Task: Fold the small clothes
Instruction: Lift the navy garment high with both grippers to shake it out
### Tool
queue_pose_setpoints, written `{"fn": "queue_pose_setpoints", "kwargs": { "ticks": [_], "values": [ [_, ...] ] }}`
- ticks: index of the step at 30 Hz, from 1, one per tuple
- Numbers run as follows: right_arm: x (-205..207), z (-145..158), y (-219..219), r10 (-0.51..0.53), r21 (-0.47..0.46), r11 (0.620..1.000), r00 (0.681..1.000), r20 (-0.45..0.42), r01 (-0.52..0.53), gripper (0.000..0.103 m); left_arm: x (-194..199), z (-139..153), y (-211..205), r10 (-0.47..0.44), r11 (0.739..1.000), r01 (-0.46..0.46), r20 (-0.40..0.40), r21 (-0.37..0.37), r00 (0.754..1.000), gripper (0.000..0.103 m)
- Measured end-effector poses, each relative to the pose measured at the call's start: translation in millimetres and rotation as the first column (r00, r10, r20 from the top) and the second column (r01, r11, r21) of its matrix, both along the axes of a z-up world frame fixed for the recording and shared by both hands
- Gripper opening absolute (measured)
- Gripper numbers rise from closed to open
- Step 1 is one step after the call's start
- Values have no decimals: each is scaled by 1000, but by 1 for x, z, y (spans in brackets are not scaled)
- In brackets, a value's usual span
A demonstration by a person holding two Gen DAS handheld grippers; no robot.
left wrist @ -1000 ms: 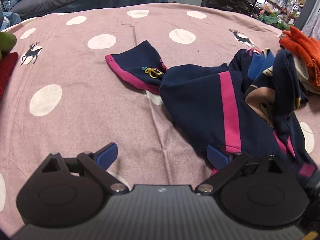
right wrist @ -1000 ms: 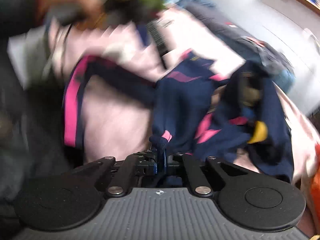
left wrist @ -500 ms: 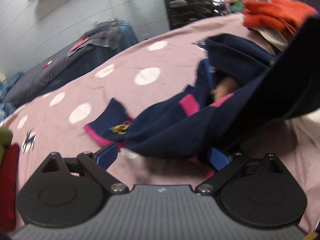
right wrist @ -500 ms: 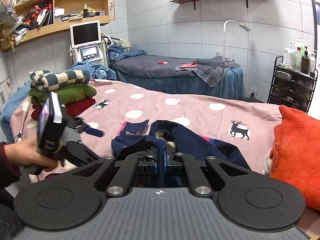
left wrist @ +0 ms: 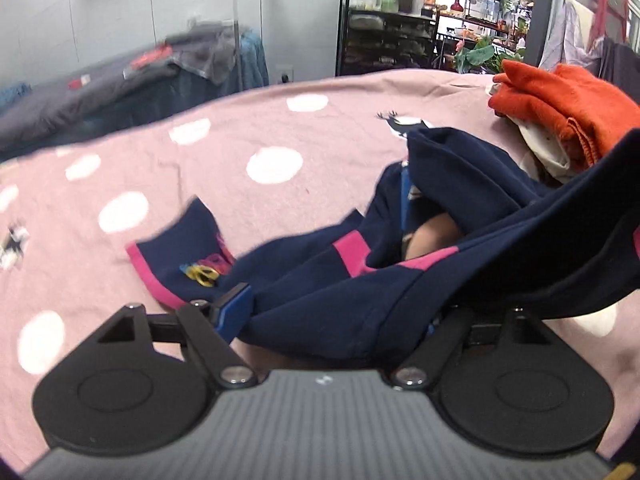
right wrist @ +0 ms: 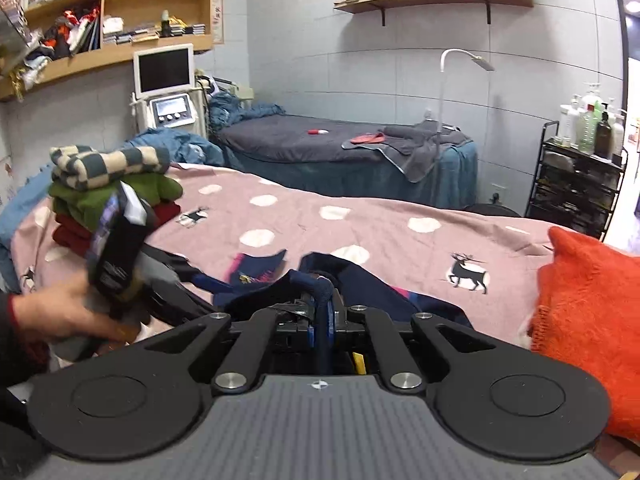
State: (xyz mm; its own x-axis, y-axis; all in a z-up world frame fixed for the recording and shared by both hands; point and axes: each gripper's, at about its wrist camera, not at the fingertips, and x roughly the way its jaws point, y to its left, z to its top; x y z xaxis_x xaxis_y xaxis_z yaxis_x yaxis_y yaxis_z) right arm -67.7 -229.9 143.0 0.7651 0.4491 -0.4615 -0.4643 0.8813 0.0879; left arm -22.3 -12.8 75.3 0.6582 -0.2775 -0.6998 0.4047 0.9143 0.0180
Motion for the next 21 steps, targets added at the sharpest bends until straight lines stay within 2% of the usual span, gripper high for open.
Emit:
{"fn": "queue_pose_setpoints", "kwargs": {
  "ticks": [2, 3, 4, 5, 6, 7, 10, 11, 13, 16, 17, 19, 21],
  "values": [
    [0, -1, -3, 2, 16, 1000, 1000, -12, -2, 10, 5, -7, -5, -15, 999, 15, 8, 49, 1000, 80],
    [1, -2, -4, 8, 23, 1000, 1000, -18, -8, 10, 8, -10, -7, -18, 998, 17, 12, 58, 1000, 76],
    [1, -3, -3, 13, 28, 1000, 1000, -23, -12, 10, 11, -12, -8, -21, 999, 21, 11, 48, 1000, 60],
    [2, -4, -1, 14, 26, 1000, 999, -29, -13, 10, 15, -10, -9, -30, 999, 30, -12, 19, 999, 49],
    [4, -5, 2, 13, 20, 1000, 999, -36, -13, 10, 17, -8, -10, -46, 999, 45, -37, -25, 998, 30],
    [5, -6, 5, 12, 8, 1000, 999, -40, -11, 10, 16, -4, -12, -61, 997, 59, -41, -55, 997, 24],
    [4, -6, 8, -9, -5, 1000, 1000, -30, 9, 10, 2, 8, -15, -109, 994, 110, 24, -6, 994, 18],
    [3, -5, 7, -10, 0, 1000, 1000, -26, 10, 10, -1, 10, -12, -123, 992, 124, 25, -14, 992, 17],
    [3, -4, 4, -17, 1, 1000, 1000, -24, 17, 10, -5, 17, 3, -125, 988, 124, -6, -96, 992, 15],
    [3, -4, -3, -33, 23, 999, 999, -35, 34, 10, -7, 32, 34, -105, 968, 100, -8, -228, 994, 14],
    [4, -4, -5, -34, 35, 999, 999, -41, 35, 10, -5, 37, 42, -88, 965, 85, -2, -249, 996, 14],
    [3, -4, -5, -28, 49, 998, 999, -43, 30, 10, -1, 45, 53, -52, 969, 55, 15, -242, 999, 13],
    [1, 0, -2, -13, 61, 998, 999, -38, 16, 11, 0, 61, 58, -47, 961, 59, 51, -270, 998, 12]
  ]
}}
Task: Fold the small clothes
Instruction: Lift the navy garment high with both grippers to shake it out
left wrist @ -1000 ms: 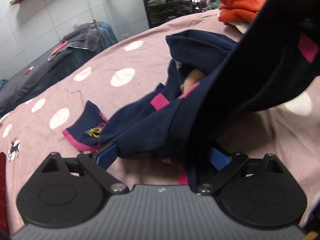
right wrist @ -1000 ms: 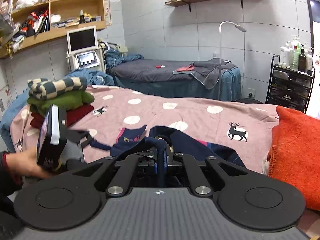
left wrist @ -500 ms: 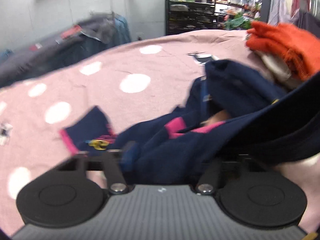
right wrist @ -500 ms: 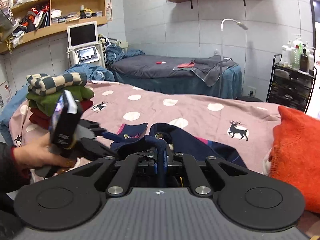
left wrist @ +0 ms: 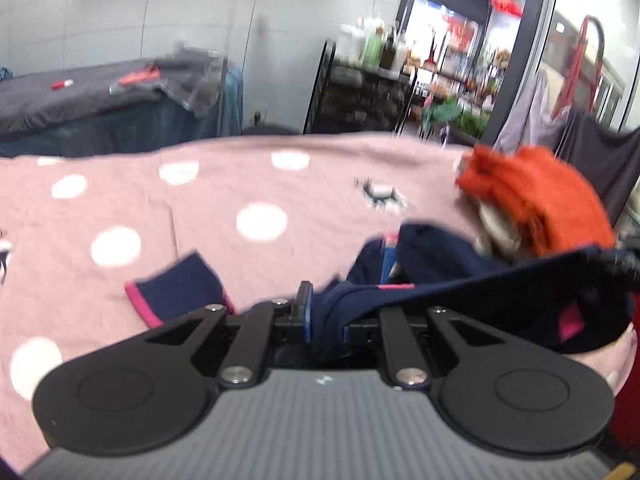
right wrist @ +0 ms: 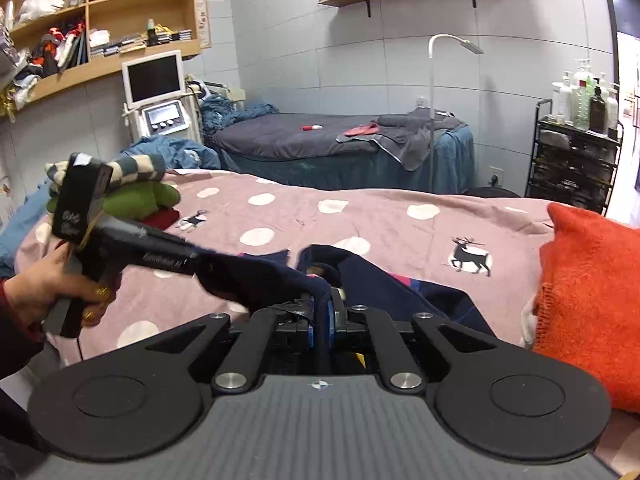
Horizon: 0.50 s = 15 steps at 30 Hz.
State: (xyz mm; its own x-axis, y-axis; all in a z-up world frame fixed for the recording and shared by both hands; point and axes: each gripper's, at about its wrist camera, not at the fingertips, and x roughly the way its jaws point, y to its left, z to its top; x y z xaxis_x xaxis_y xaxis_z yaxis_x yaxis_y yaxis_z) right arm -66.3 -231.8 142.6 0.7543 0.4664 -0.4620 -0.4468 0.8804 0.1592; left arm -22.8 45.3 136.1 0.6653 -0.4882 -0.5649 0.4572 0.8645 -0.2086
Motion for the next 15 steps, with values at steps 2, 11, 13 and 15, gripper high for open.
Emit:
{"fn": "queue_pose_setpoints", "kwargs": {
  "ticks": [2, 11, 13, 15],
  "values": [
    [-6, 10, 6, 14, 6, 1000, 999, 39, -14, 10, -6, 24, -1, -2, 1000, 3, 64, -12, 998, 12],
    [-45, 128, -1, -15, 87, 996, 900, 435, -26, 10, -90, 191, 11, 154, 980, -58, 539, -191, 828, 12],
    [-60, 162, -4, -33, 109, 994, 839, 543, -32, 10, -121, 226, 5, 182, 978, -69, 648, -195, 740, 12],
    [-74, 188, -8, -44, 121, 992, 774, 632, -41, 10, -144, 257, 3, 203, 974, -67, 695, -218, 689, 12]
  ]
}}
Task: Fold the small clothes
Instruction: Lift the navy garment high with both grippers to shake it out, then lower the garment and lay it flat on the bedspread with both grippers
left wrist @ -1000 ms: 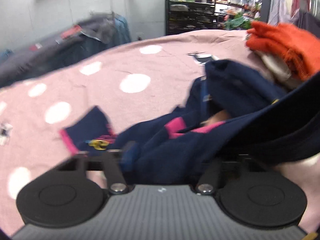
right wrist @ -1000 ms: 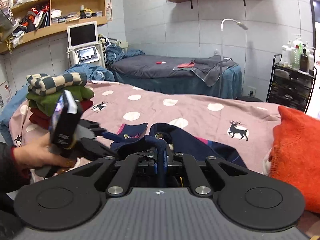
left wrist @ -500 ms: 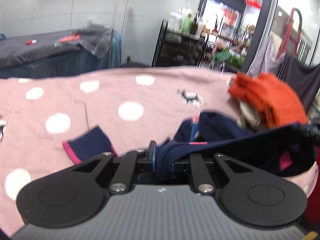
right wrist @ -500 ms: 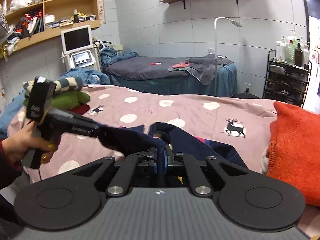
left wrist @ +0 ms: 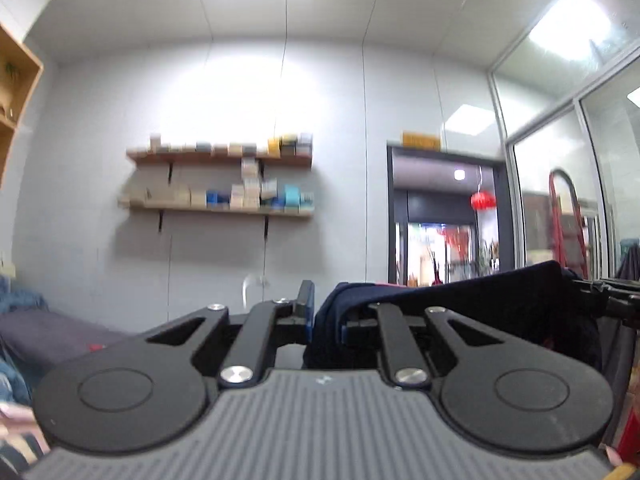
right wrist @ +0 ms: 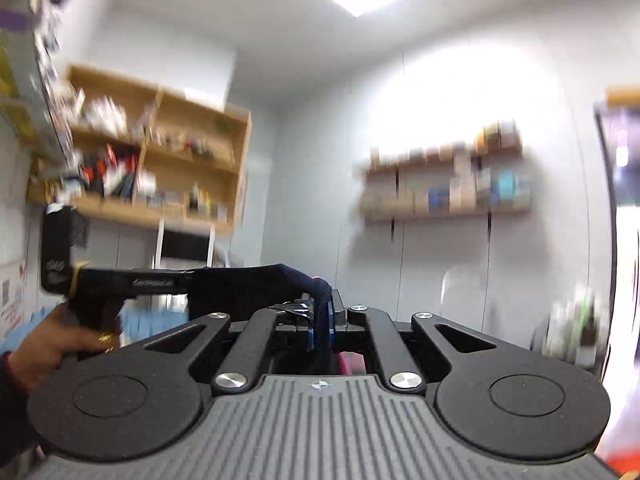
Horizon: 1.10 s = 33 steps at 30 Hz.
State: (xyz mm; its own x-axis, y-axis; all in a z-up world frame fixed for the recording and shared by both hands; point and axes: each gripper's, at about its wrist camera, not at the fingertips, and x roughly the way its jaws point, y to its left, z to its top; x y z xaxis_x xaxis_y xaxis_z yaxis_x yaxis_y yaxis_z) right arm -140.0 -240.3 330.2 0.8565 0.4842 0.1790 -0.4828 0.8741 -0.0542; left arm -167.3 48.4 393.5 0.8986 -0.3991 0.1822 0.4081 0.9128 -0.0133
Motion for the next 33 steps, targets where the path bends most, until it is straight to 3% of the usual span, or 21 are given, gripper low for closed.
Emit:
{"fn": "queue_pose_setpoints", "kwargs": {
  "ticks": [3, 6, 12, 14, 16, 19, 21, 24, 27, 29, 30, 32, 33],
  "values": [
    [-13, 31, -5, 2, -2, 1000, 991, 135, -1, 10, -28, 37, 1, -24, 999, 27, 68, -37, 997, 12],
    [-19, 50, -7, -22, -6, 1000, 973, 229, 24, 10, -53, 65, -3, 30, 999, -27, 165, -20, 986, 12],
    [-2, 82, -19, -50, 59, 998, 952, 301, 33, 9, -84, 117, -25, 91, 994, -105, 314, 30, 945, 14],
    [6, 92, -21, -63, 72, 997, 949, 309, 42, 9, -88, 122, -34, 134, 987, -158, 345, 42, 929, 16],
    [20, 93, -22, -67, 71, 996, 950, 304, 48, 9, -81, 113, -41, 157, 980, -187, 322, 64, 934, 19],
    [46, 75, -19, -84, 57, 996, 966, 243, 72, 10, -44, 76, -49, 159, 978, -181, 192, 105, 969, 20],
    [69, 52, -12, -75, 11, 997, 987, 143, 75, 10, -4, 42, -50, 164, 976, -170, 57, 133, 985, 20],
    [119, 8, 2, -110, -62, 992, 994, -15, 109, 10, 69, -13, -49, 164, 979, -140, -168, 147, 972, 20],
    [181, -43, 10, -137, -76, 989, 969, -206, 124, 10, 141, -76, -43, 210, 968, -151, -321, 198, 923, 20],
    [218, -78, 16, -149, -51, 989, 929, -338, 139, 11, 181, -115, -42, 214, 970, -142, -429, 195, 878, 20],
    [232, -95, 19, -150, -38, 988, 908, -391, 147, 13, 200, -135, -32, 196, 975, -112, -500, 194, 843, 20],
    [257, -124, 31, -161, -72, 987, 861, -483, 144, 40, 231, -177, -27, 219, 968, -98, -590, 230, 777, 23],
    [265, -139, 38, -181, -101, 983, 844, -504, 150, 68, 250, -199, -26, 232, 964, -94, -622, 247, 748, 46]
  ]
}}
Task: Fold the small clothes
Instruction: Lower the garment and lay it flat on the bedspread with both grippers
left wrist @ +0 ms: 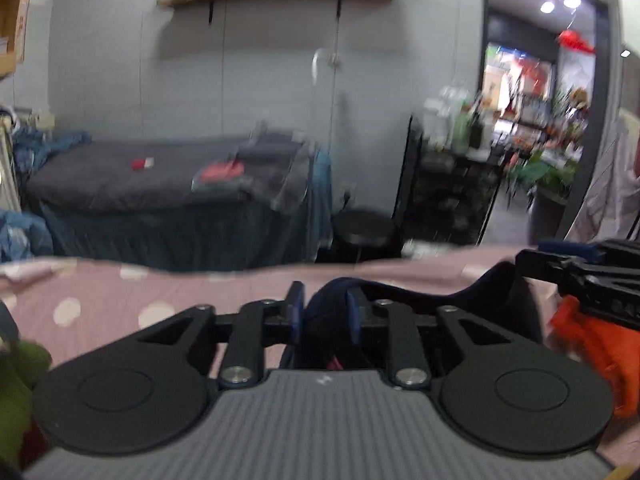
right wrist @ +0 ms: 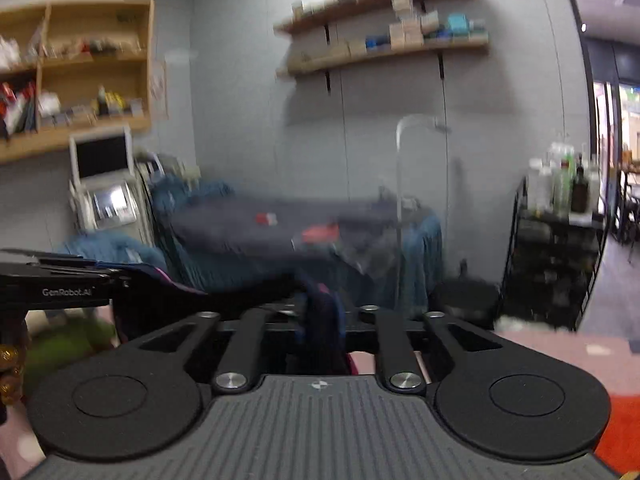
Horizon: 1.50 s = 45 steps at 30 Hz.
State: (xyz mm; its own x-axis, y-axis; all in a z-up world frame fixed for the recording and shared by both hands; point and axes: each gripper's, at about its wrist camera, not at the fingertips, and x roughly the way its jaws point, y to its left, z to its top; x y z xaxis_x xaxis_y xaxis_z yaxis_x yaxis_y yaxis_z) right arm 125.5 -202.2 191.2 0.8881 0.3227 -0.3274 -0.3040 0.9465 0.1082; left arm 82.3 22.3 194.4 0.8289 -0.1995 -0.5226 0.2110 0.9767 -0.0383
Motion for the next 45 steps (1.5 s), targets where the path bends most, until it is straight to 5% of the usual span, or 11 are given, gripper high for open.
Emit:
{"fn": "queue_pose_setpoints", "kwargs": {
  "ticks": [1, 3, 8, 14, 20, 24, 29, 31, 35, 40, 45],
  "values": [
    [6, -15, 4, -24, -26, 999, 1000, -19, 24, 100, 12, -20, -2, -4, 1000, 5, -54, 25, 999, 74],
    [4, -35, 8, -69, -67, 996, 995, -71, 64, 103, 28, -57, -6, 0, 998, 10, -150, 67, 989, 90],
    [-31, -77, -6, -34, -43, 999, 974, -222, 25, 103, 9, -113, 11, 19, 1000, -18, -324, 8, 946, 93],
    [-99, -126, -35, 11, 161, 984, 875, -484, 77, 103, -63, -173, 41, -44, 973, -81, -521, -215, 852, 93],
    [-149, -124, -33, 72, 262, 962, 847, -527, 81, 99, -109, -162, 14, -99, 983, 10, -487, -182, 868, 93],
    [-151, -128, -12, 113, 242, 970, 837, -535, 24, 82, -112, -165, -6, -144, 986, 80, -499, -147, 855, 87],
    [-157, -144, -2, 143, 266, 964, 796, -588, 23, 81, -127, -166, -17, -107, 993, 67, -472, -100, 875, 76],
    [-156, -149, -1, 160, 285, 958, 787, -595, 21, 56, -129, -163, -17, -106, 992, 65, -462, -105, 881, 54],
    [-152, -148, -1, 140, 277, 960, 812, -566, 28, 8, -126, -158, -6, -102, 989, 40, -457, -143, 884, 30],
    [-160, -123, -15, 116, 293, 956, 878, -464, 28, 5, -118, -138, 36, -22, 988, -42, -414, -147, 910, 13],
    [-173, -84, -52, -17, 233, 967, 939, -344, 103, 5, -106, -116, 95, 136, 975, -190, -369, -116, 920, 12]
  ]
}}
